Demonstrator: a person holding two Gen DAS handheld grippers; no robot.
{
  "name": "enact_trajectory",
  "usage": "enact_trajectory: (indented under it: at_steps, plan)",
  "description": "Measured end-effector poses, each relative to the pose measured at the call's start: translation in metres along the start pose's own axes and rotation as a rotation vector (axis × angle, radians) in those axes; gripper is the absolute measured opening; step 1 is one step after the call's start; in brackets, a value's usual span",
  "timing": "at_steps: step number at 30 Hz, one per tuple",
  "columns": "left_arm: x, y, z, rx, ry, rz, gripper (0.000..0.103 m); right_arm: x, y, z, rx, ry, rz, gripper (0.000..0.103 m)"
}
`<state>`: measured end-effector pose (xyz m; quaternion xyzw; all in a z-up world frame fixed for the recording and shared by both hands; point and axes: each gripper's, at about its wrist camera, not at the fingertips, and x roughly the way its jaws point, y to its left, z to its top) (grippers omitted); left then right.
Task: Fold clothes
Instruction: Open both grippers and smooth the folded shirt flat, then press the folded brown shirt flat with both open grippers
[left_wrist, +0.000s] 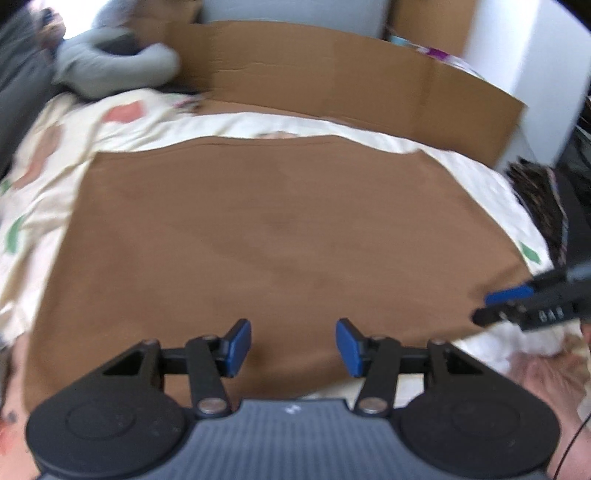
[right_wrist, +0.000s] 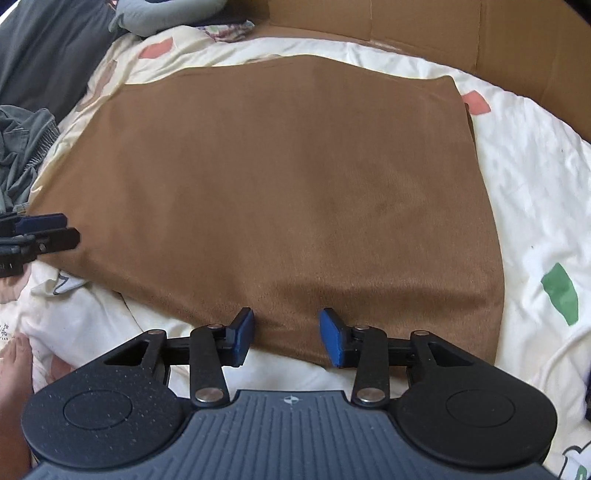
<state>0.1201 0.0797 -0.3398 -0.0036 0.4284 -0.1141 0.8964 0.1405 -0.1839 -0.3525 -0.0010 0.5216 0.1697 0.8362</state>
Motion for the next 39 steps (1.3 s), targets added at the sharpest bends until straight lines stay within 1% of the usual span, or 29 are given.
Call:
enact_trajectory:
  at_steps: [2, 4, 5, 8, 12, 14, 15, 17, 18, 20, 21, 22, 23, 24, 26, 28, 31, 35, 39]
  plan:
    - [0.006, -0.010, -0.001, 0.032, 0.003, -0.023, 0.053, -0.004, 0.002, 0.002, 0.003, -0.013, 0.002, 0.047]
    - [0.013, -0.019, -0.005, 0.048, 0.018, -0.048, 0.052, -0.010, 0.010, 0.006, -0.028, -0.050, 0.022, 0.047]
    - [0.016, -0.021, -0.007, 0.062, 0.028, -0.043, 0.052, -0.011, 0.014, 0.007, -0.041, -0.064, 0.036, 0.047]
    - [0.026, -0.026, -0.015, 0.098, 0.055, -0.022, 0.051, -0.009, 0.028, 0.008, -0.073, -0.070, 0.089, 0.046]
    - [0.028, -0.029, -0.021, 0.129, 0.059, 0.001, 0.052, 0.004, 0.049, 0.004, -0.147, -0.043, 0.111, 0.043]
    - [0.025, -0.031, -0.020, 0.122, 0.056, 0.009, 0.052, 0.010, 0.056, 0.004, -0.177, -0.023, 0.093, 0.043]
    - [0.023, -0.031, -0.019, 0.115, 0.049, 0.009, 0.051, 0.013, 0.059, 0.005, -0.191, -0.014, 0.086, 0.043]
    - [0.016, -0.032, -0.016, 0.109, 0.023, 0.004, 0.048, 0.011, 0.062, 0.007, -0.193, -0.024, 0.100, 0.043]
    - [0.013, -0.033, -0.015, 0.107, 0.009, 0.000, 0.046, 0.010, 0.063, 0.008, -0.194, -0.028, 0.107, 0.042]
    - [0.010, -0.032, -0.012, 0.095, -0.014, -0.015, 0.037, 0.008, 0.066, 0.011, -0.196, -0.038, 0.121, 0.042]
    - [0.010, -0.031, -0.010, 0.084, -0.016, -0.021, 0.024, 0.007, 0.067, 0.012, -0.197, -0.042, 0.128, 0.040]
    - [0.010, -0.030, -0.008, 0.073, -0.018, -0.028, 0.013, 0.006, 0.068, 0.013, -0.198, -0.047, 0.135, 0.034]
    - [0.011, -0.030, -0.007, 0.068, -0.017, -0.030, 0.011, 0.005, 0.070, 0.015, -0.199, -0.051, 0.142, 0.021]
    - [0.012, -0.030, -0.006, 0.063, -0.015, -0.032, 0.010, 0.004, 0.071, 0.016, -0.200, -0.056, 0.149, 0.014]
    - [0.014, -0.030, -0.007, 0.058, -0.007, -0.034, 0.010, 0.009, 0.076, 0.016, -0.215, -0.051, 0.158, 0.011]
    - [0.018, -0.029, -0.009, 0.050, 0.013, -0.041, 0.010, 0.014, 0.081, 0.016, -0.229, -0.043, 0.161, 0.011]
    - [0.027, -0.029, -0.018, 0.077, 0.051, -0.021, 0.011, 0.022, 0.088, 0.016, -0.251, -0.032, 0.165, 0.011]
    - [0.024, -0.028, -0.020, 0.083, 0.039, -0.019, 0.011, 0.032, 0.092, 0.014, -0.274, -0.013, 0.140, 0.014]
    - [0.014, -0.027, -0.018, 0.066, 0.000, -0.037, 0.013, 0.021, 0.097, 0.020, -0.306, -0.050, 0.152, 0.014]
